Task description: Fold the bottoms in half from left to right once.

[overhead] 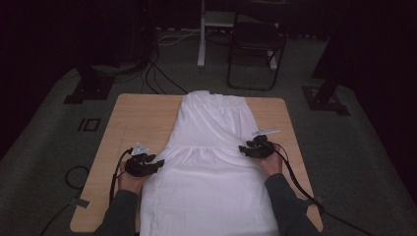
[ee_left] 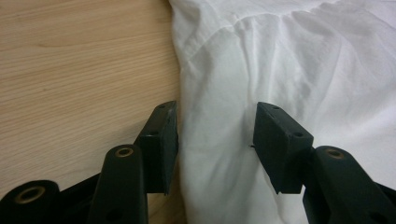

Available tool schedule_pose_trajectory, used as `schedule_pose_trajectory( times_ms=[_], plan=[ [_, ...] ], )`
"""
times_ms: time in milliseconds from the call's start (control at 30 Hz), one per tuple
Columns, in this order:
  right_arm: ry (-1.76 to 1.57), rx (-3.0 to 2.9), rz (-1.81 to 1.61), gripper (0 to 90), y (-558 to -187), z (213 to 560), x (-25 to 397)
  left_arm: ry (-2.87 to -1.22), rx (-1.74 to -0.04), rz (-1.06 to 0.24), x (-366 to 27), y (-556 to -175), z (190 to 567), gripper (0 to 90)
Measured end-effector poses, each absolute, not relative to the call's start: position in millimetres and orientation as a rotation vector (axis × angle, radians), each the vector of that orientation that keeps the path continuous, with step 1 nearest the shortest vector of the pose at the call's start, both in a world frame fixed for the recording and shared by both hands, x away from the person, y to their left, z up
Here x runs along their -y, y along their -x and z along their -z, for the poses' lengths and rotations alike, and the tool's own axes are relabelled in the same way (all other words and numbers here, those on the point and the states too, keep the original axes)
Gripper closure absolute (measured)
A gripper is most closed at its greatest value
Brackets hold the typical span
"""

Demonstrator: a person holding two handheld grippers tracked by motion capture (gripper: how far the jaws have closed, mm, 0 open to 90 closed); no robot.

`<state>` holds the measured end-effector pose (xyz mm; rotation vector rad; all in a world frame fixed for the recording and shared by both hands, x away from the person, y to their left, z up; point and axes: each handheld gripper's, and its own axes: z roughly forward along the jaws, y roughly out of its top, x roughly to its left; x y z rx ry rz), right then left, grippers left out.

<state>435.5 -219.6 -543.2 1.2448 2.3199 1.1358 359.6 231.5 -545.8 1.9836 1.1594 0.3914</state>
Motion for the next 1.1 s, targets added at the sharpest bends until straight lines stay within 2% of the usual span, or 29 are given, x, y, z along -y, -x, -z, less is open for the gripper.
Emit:
schedule_pose_trajectory(
  times_ms=[33,100,167,333,433,600,733,900,1100],
  plan=[
    [-1.243,-2.334,-1.108,60.1,-438.1,544.7,216.5,-1.981,-1.154,-0.389,-230.5,-359.4,545.5,49.4],
    [-1.216,-2.36,-1.046,81.8,-439.6,544.9,212.6,-1.976,-1.143,-0.385,-228.3,-358.5,544.7,48.4],
    [-1.161,-2.303,-1.032,87.1,-433.2,537.0,211.8,-1.978,-1.137,-0.387,-226.9,-358.4,544.6,46.9],
    [-1.12,-2.075,-1.157,87.7,-412.5,497.8,231.0,-1.989,-1.139,-0.368,-221.0,-358.5,549.0,44.7],
    [-1.143,-1.969,-1.116,87.6,-406.9,488.3,247.6,-2.022,-1.12,-0.362,-214.8,-356.6,552.6,44.3],
    [-1.341,-2.012,-0.961,86.4,-425.9,531.9,272.5,-2.012,-1.112,-0.349,-210.4,-360.2,549.8,42.5],
    [-1.415,-2.045,-0.925,86.2,-432.3,560.0,277.1,-1.997,-1.107,-0.386,-204.5,-372.8,534.7,41.2],
    [-1.424,-2.052,-0.908,86.3,-434.0,560.7,274.8,-1.975,-1.124,-0.394,-187.6,-404.3,523.1,39.1],
    [-1.433,-2.052,-0.927,86.4,-434.3,561.3,276.5,-1.955,-1.18,-0.295,-168.9,-443.5,530.3,39.4]
  ],
)
